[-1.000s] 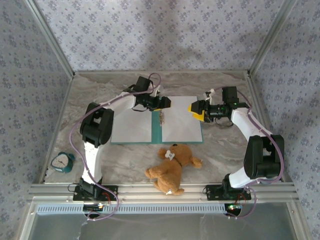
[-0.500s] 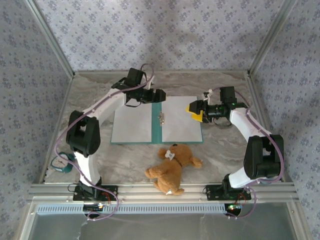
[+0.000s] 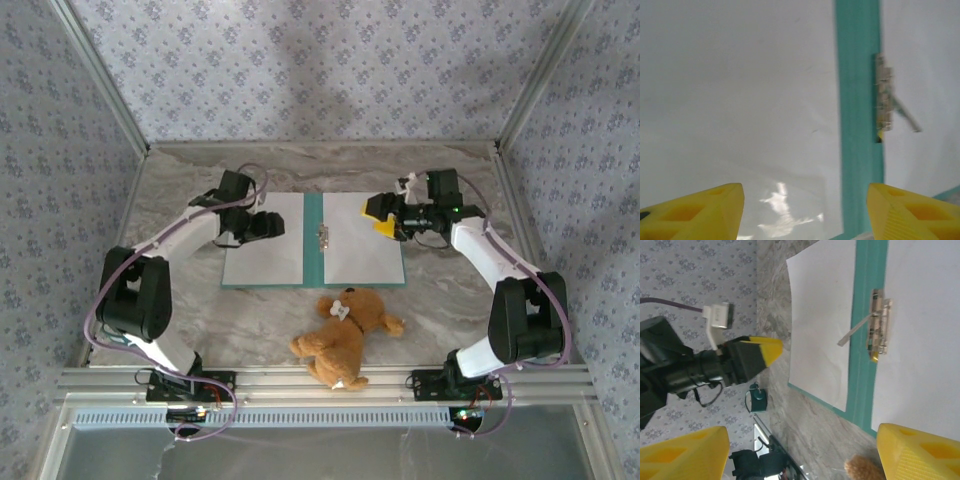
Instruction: Put the files into the folder
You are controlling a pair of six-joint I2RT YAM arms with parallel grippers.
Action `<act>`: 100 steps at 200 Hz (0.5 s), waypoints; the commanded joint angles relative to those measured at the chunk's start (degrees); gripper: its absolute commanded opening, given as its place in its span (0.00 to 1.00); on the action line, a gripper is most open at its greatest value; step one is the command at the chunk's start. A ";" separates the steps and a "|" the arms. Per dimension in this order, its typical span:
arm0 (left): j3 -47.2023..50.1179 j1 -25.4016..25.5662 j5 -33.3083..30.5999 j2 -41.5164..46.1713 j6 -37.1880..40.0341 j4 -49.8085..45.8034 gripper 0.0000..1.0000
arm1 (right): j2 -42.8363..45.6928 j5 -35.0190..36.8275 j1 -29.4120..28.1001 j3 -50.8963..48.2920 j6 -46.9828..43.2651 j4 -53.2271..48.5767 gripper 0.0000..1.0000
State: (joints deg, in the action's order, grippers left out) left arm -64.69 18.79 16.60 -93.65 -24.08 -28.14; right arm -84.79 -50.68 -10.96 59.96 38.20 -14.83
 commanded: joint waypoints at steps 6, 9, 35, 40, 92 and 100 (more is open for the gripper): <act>5.81 -2.77 -3.07 3.37 -2.25 3.97 0.65 | -1.49 2.54 -3.25 5.21 3.62 -1.25 0.79; 6.20 -3.05 -3.25 3.47 -2.35 4.39 0.65 | -1.83 2.86 -3.61 5.68 3.70 -1.69 0.79; 8.93 -4.34 -8.15 2.35 -2.13 5.03 0.58 | -4.90 5.35 -6.86 9.69 3.90 -5.25 0.78; 9.24 -4.55 -8.53 1.89 -1.97 5.15 0.57 | -5.51 5.98 -7.51 10.42 3.82 -5.83 0.78; 11.29 -5.08 -9.91 -1.81 -0.35 6.42 0.48 | -11.42 18.08 -14.09 17.47 2.35 -14.15 0.72; 11.26 -4.97 -10.22 -2.29 0.13 6.44 0.46 | -12.31 19.86 -14.87 18.63 1.88 -15.75 0.71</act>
State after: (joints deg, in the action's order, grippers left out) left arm -53.54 13.91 8.14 -94.37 -25.76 -22.70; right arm -94.74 -38.59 -23.59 74.50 41.06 -23.40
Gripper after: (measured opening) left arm 0.476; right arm 0.728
